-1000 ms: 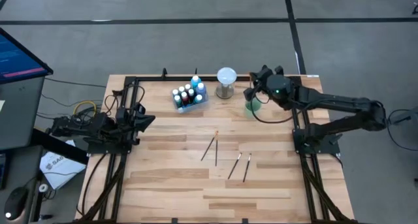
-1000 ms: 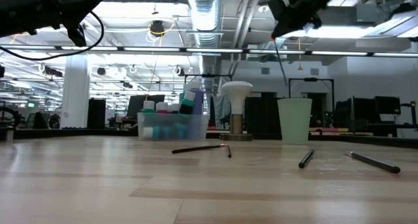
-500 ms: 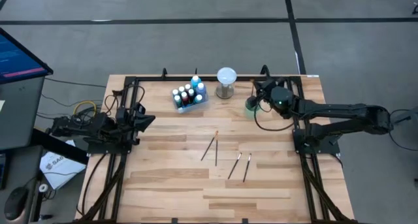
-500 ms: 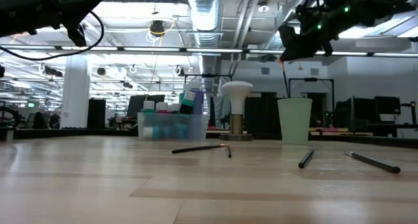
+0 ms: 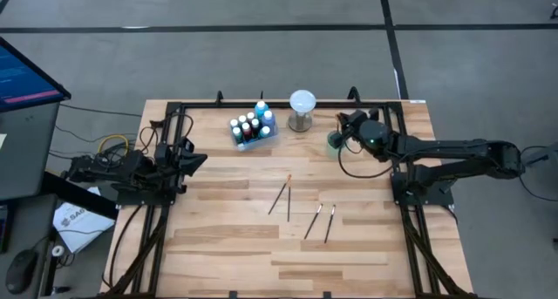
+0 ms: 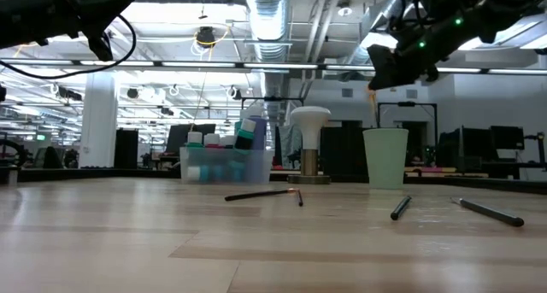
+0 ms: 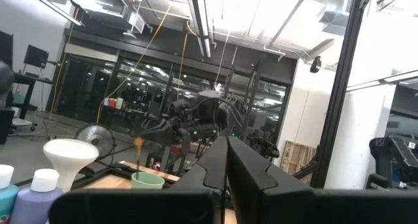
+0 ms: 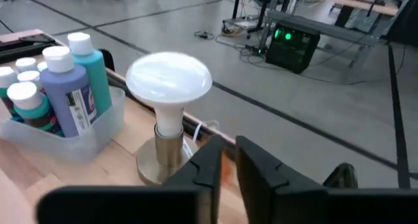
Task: Pick & Place Paint Supplies
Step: Put the right gold paint brush into the cup, then put the right silver paint brush into the cup
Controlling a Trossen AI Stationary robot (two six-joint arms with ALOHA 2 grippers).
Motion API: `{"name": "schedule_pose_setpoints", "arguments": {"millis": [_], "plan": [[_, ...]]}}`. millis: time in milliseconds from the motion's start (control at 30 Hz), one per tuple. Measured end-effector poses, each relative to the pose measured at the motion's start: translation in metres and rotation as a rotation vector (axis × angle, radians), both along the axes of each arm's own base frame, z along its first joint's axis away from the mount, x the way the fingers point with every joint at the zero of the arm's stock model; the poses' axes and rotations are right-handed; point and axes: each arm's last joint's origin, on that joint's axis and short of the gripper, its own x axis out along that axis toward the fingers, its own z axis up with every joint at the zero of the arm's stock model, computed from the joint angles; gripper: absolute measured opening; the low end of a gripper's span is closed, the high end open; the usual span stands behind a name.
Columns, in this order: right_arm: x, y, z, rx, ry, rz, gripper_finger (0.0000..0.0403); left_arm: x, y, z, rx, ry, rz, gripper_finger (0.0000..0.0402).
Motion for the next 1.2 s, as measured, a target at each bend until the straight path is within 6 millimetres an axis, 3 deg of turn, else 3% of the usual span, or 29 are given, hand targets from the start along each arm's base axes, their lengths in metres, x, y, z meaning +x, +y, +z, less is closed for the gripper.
{"name": "schedule_pose_setpoints", "arguments": {"millis": [233,433,600,767,1000,1200], "plan": [[-0.001,0.004,-0.001,0.076,0.027,-0.006,0.0126,0.0,0.0,0.0,0.0,0.0,0.0,0.0006],[0.003,0.02,0.053,0.259,0.038,0.046,0.0211,0.0,0.0,0.0,0.0,0.0,0.001,0.0006],[0.003,0.043,0.088,0.6,0.036,0.066,0.0232,0.0,0.0,0.0,0.0,0.0,0.0,0.0006],[0.014,0.084,0.069,0.863,0.149,0.031,0.0222,0.0,0.0,0.0,0.0,0.0,0.0,0.0006],[0.029,0.139,0.028,1.035,0.271,-0.173,0.0226,0.0,0.0,0.0,0.0,0.0,0.0,0.0006],[0.041,0.163,-0.003,1.095,0.33,-0.329,0.0254,0.0,0.0,0.0,0.0,0.0,0.0,0.0006]]}}
